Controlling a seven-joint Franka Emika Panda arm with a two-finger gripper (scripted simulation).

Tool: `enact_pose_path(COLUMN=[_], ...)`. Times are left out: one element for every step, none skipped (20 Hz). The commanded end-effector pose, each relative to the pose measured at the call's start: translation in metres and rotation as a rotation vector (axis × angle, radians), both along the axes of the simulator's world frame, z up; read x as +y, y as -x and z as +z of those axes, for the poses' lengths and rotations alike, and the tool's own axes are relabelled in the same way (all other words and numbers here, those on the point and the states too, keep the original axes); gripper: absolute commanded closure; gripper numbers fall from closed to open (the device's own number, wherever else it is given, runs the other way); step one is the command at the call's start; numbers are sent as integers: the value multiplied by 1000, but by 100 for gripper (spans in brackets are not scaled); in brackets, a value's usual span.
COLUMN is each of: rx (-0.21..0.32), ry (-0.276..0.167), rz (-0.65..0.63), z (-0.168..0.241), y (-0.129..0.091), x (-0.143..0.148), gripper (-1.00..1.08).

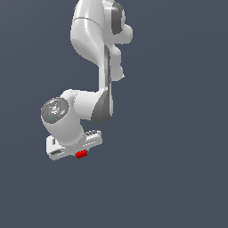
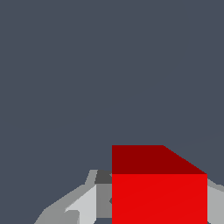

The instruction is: Stack the red cube on top of the green cube.

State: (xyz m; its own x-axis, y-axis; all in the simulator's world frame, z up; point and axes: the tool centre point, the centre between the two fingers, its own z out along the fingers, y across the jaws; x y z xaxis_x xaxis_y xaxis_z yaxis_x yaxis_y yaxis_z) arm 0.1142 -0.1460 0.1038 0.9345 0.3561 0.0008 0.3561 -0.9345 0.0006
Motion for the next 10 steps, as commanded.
enact_pose_path(rx=[1,1,1,1,1,1,1,0,0,0], ry=[0,0,0,0,0,0,0,0,0,0], rz=[0,0,0,0,0,0,0,0,0,0], z=[11,13,15,16,16,16,16,16,16,16], y=[0,0,0,0,-1,-1,-1,-1,-1,0], x=[0,0,0,0,0,0,0,0,0,-1], gripper=[108,108,108,108,108,108,108,108,108,108])
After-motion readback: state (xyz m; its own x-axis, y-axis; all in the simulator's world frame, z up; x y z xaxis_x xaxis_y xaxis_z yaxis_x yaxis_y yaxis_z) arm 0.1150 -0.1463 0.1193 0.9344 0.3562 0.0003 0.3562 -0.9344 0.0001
